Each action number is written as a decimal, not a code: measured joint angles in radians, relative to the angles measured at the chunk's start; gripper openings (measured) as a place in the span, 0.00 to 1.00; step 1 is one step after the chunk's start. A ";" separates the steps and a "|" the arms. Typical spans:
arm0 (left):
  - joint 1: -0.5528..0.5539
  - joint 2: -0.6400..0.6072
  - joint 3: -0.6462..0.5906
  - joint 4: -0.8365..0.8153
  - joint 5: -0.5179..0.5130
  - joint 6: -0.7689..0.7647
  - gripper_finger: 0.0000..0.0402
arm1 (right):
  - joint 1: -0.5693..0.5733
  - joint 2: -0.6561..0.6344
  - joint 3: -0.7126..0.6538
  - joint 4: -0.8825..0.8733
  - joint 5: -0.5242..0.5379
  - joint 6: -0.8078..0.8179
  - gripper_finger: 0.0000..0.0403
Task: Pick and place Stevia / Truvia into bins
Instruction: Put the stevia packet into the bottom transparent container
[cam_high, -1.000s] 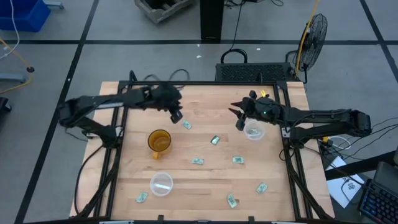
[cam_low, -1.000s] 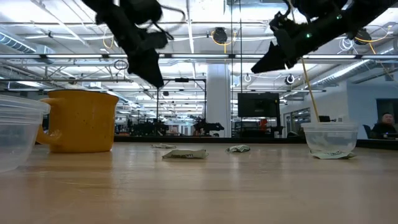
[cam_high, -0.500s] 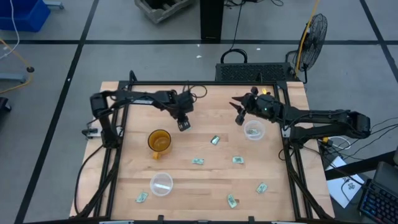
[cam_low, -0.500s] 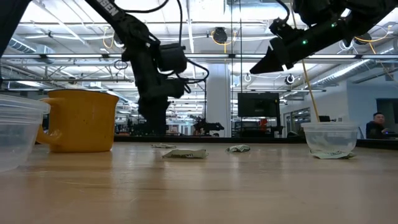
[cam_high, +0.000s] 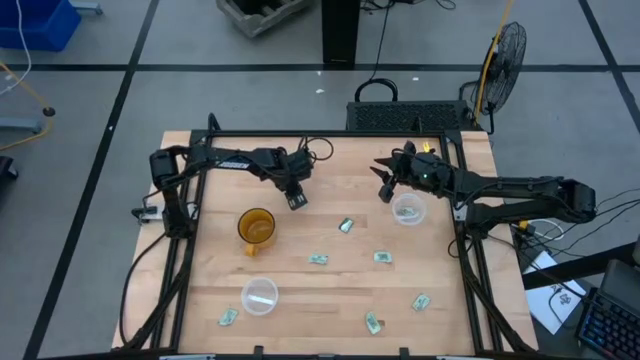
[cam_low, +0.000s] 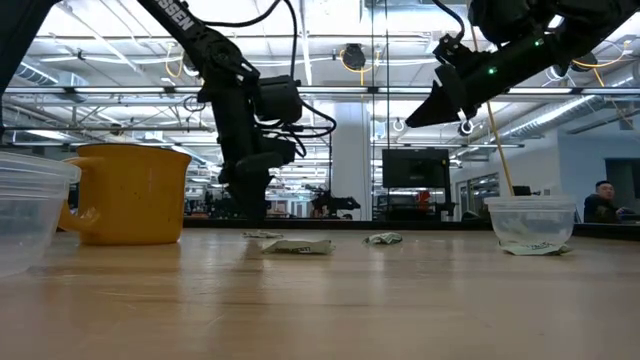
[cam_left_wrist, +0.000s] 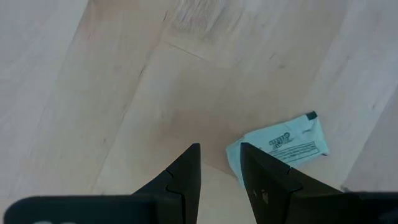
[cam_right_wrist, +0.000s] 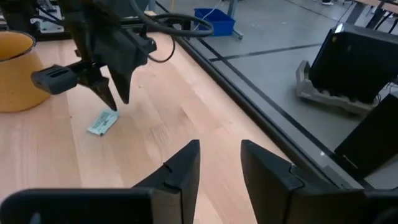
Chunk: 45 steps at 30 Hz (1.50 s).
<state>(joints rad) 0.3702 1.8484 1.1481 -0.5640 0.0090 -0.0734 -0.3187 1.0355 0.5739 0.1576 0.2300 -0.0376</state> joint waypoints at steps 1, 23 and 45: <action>0.000 0.000 0.000 0.000 0.002 0.000 0.29 | 0.000 0.000 0.000 -0.010 0.000 0.000 0.27; -0.013 -0.006 -0.117 0.161 0.063 0.037 0.22 | 0.000 0.000 0.000 -0.065 0.000 0.037 0.26; -0.413 -0.188 -0.010 0.100 0.156 -0.025 0.01 | 0.000 0.000 0.000 -0.079 0.000 0.037 0.26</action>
<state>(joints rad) -0.0431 1.6601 1.1380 -0.4636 0.1646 -0.0988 -0.3187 1.0355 0.5739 0.0785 0.2301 -0.0010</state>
